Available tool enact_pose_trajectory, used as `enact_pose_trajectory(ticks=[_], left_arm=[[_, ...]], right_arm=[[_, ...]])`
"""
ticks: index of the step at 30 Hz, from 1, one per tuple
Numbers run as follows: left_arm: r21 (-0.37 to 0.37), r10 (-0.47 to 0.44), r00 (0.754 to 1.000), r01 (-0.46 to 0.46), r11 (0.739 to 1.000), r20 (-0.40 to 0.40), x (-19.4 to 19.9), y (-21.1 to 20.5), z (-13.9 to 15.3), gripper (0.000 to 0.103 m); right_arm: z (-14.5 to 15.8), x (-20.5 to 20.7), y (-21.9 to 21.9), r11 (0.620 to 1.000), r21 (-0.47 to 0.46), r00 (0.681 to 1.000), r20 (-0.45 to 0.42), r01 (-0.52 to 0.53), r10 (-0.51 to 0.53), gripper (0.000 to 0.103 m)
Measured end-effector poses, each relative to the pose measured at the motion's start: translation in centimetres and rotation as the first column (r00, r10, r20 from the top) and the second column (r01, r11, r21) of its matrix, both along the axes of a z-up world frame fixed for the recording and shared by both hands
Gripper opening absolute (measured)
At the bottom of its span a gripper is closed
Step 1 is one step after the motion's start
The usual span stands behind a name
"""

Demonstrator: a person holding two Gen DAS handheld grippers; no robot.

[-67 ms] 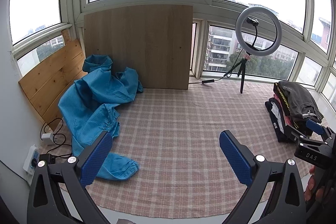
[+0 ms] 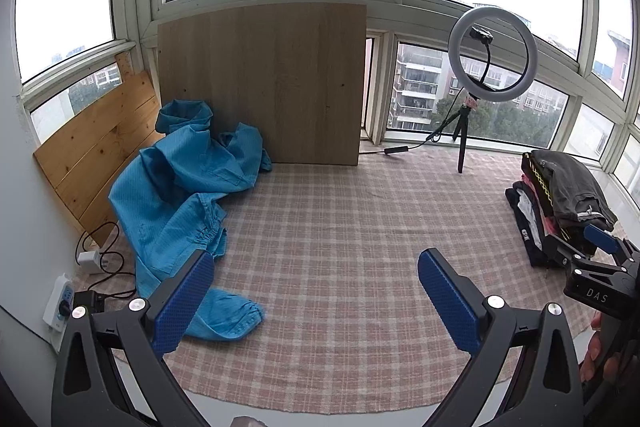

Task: Fold clothes
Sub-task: 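Move both grippers toward the crumpled blue striped coat by the board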

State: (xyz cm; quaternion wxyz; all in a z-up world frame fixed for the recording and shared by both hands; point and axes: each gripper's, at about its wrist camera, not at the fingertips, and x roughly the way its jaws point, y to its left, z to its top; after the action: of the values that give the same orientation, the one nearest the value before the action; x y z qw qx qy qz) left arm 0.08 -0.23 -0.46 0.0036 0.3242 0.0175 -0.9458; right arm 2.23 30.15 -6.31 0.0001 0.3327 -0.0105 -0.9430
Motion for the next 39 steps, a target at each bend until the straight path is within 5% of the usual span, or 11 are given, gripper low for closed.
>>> enact_pose_trajectory(ticks=[7, 12, 22, 39], left_arm=[[-0.003, 0.052, 0.998, -0.052, 0.999, 0.033, 0.3, -0.7, -1.4, 0.102], [-0.006, 0.089, 0.994, -0.089, 0.996, 0.057, 0.4, -1.2, -2.4, 0.102], [-0.037, 0.219, 0.975, -0.218, 0.975, 0.028, 0.8, -3.7, -1.9, 0.102], [-0.052, 0.351, 0.936, -0.35, 0.935, 0.025, -0.3, -14.4, -1.6, 0.102]], right_arm=[[2.4, -3.5, -2.5, 0.999, -0.016, 0.999, -0.029, -0.037, 0.037, 0.103], [1.5, -4.8, -3.5, 0.992, -0.07, 0.994, -0.019, -0.104, 0.103, 0.103], [1.3, -6.7, -6.4, 0.98, -0.028, 0.98, -0.002, -0.197, 0.197, 0.103], [1.4, -10.6, -17.5, 0.939, -0.005, 0.939, 0.02, -0.343, 0.343, 0.103]])
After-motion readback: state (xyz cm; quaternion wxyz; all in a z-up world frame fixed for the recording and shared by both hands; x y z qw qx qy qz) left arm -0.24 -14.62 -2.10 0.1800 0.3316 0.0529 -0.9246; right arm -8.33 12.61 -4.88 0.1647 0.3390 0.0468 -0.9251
